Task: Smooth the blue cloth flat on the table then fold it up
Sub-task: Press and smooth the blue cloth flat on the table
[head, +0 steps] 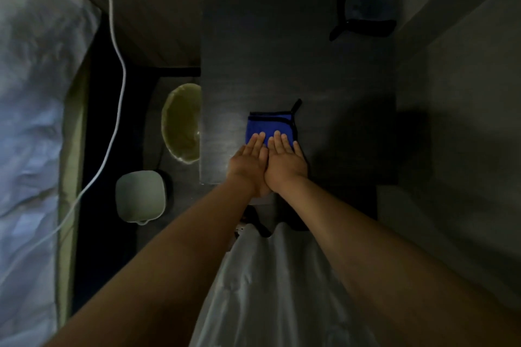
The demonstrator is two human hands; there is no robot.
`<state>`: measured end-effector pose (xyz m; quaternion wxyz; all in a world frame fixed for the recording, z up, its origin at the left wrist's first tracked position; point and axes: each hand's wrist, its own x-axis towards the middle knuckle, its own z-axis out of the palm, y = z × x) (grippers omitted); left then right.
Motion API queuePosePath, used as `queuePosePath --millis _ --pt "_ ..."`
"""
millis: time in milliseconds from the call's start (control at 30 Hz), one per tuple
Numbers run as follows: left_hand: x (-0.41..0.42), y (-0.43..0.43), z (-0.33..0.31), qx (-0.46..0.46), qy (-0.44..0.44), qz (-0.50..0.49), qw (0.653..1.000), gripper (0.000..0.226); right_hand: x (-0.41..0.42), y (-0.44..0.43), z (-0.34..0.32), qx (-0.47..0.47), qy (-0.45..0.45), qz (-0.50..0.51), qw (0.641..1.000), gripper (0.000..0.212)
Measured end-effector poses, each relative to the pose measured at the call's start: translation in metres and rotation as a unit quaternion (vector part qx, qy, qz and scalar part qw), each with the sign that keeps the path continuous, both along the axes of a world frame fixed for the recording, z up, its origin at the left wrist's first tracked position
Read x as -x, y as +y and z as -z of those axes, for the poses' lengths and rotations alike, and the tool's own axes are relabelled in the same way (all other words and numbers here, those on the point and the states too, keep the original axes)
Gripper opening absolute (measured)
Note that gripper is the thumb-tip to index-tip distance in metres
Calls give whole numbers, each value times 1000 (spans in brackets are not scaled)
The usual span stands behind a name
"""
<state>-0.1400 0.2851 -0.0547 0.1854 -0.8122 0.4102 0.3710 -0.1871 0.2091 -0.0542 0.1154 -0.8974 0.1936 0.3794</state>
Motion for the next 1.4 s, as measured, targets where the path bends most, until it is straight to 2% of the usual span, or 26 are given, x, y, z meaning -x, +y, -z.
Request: queuePosePath --millis 433,700,1067,1133,1267,1400 --pt "-36 70 -1 5 -3 -38 999 98 -40 65 -2 -10 -8 -27 1000 66" --pt "-48 101 -7 -24 2 -46 999 100 -56 97 -3 -21 0 -49 999 65" --pt "-58 96 -16 -40 63 -76 994 106 -67 92 -12 -15 45 -78 996 66" --pt "-56 97 -16 -34 59 -79 995 107 -65 91 -12 -15 40 -81 996 66" --pt "-47 100 -13 -28 39 -64 997 106 -60 89 -13 -10 39 -97 994 80" --pt "-25 109 -14 -36 34 -41 998 102 -42 102 -13 -10 51 -105 993 77"
